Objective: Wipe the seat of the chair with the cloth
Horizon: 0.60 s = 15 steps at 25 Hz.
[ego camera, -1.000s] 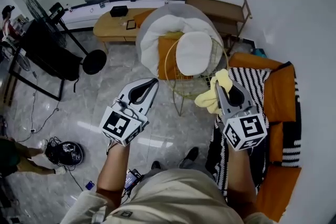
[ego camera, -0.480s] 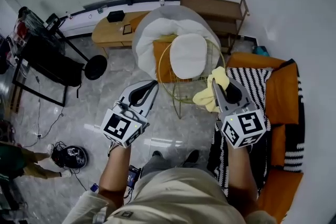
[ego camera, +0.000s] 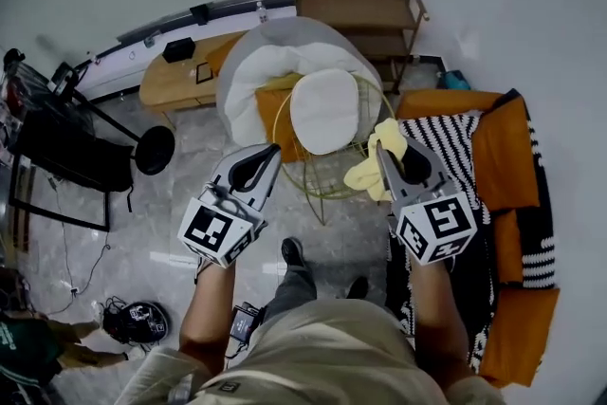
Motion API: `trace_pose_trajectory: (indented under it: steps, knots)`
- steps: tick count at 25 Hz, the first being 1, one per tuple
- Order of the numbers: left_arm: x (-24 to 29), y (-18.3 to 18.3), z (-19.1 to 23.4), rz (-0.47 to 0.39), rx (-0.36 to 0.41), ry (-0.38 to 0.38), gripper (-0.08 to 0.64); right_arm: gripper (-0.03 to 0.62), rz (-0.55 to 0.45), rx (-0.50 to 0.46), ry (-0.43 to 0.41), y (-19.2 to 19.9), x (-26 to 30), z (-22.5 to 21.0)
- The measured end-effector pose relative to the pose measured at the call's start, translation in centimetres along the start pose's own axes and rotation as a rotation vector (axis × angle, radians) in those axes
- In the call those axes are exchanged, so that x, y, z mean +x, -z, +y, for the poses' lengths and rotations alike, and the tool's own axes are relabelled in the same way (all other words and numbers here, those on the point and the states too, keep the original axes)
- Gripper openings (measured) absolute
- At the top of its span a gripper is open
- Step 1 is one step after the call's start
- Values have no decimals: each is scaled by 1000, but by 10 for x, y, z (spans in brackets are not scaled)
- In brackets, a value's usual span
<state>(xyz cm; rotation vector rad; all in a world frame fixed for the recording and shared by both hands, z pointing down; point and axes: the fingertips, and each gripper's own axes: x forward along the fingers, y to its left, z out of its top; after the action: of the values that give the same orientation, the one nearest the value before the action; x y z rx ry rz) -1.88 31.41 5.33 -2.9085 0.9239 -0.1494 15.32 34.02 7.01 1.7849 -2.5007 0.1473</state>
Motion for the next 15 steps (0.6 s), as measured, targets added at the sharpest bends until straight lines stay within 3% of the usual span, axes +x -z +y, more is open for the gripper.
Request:
trace_pose_trajectory:
  steps: [5, 15]
  knots:
    - [24, -7, 63, -36, -15, 63, 21, 82, 4, -28, 61, -22, 49, 4]
    - [47, 11, 160, -77, -53, 144, 21, 83, 39, -60, 141, -30, 141, 25]
